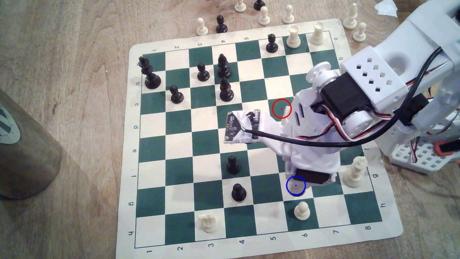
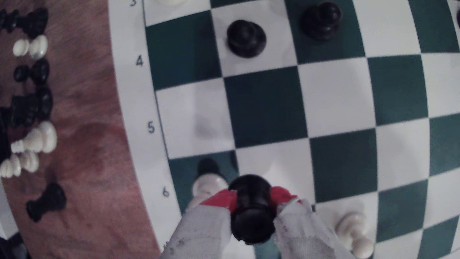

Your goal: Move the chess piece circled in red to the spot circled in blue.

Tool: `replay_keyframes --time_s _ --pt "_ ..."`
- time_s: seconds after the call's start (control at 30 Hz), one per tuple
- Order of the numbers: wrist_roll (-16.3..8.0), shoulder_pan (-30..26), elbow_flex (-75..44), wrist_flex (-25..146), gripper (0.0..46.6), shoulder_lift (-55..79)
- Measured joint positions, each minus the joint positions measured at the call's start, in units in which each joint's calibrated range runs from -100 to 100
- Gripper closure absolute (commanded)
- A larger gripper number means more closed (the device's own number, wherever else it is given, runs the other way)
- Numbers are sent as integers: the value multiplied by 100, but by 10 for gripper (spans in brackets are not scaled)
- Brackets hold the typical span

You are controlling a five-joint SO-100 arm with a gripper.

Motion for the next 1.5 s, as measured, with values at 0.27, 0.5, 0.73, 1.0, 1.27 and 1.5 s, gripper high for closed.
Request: replay_keyframes --time_s 0.27,0.5,0.73,1.0,1.27,1.5 --pt "49 0 244 88 464 0" --pt "49 162 515 -199 464 0" --pt "112 310 542 -390 464 8" --pt "112 302 642 -653 464 168" --pt "112 302 642 -677 464 193" --pt "112 302 642 -797 464 369"
